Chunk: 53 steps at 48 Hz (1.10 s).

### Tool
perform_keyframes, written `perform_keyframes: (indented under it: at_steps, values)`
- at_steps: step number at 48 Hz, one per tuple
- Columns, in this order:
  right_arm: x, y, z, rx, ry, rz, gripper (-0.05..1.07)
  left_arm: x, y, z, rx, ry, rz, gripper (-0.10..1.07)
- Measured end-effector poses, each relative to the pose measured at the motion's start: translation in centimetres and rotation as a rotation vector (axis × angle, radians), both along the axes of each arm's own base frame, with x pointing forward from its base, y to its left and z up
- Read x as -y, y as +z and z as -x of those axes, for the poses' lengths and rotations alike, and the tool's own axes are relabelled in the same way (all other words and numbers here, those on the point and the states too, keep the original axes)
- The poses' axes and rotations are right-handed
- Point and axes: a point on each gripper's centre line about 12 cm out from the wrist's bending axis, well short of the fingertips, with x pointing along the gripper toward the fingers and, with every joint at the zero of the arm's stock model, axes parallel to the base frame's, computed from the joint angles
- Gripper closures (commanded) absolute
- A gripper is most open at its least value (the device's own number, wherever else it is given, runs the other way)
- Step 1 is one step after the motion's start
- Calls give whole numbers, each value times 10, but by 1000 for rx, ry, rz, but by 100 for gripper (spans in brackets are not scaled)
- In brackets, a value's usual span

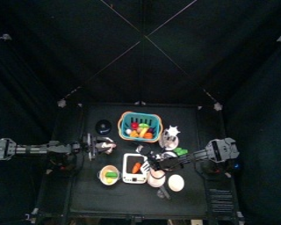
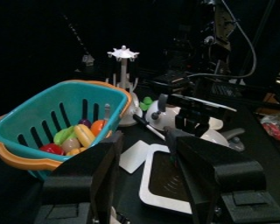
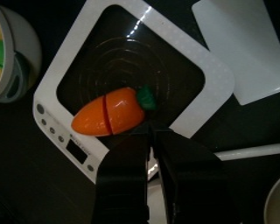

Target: Place carrot onto stove

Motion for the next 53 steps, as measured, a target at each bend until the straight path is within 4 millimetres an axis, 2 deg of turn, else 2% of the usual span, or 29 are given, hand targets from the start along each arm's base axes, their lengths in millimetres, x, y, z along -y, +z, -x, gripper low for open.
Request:
perform_keyframes:
  at_steps: [9, 30, 34, 43, 53]
  values:
    - [12, 0, -3, 6, -7, 26, 58, 0, -1, 0, -2, 2, 0, 16]
    - [17, 8, -27, 53, 15, 58, 58, 0, -1, 1, -3, 2, 0, 16]
    - [18, 13, -26, 62, 21, 69, 58, 0, -2, 1, -5, 2, 1, 16]
    - [13, 19, -10, 59, 6, 39, 58, 0, -4, 1, -9, 3, 1, 15]
    - [4, 4, -6, 26, -12, -13, 58, -1, -4, 2, -9, 6, 1, 15]
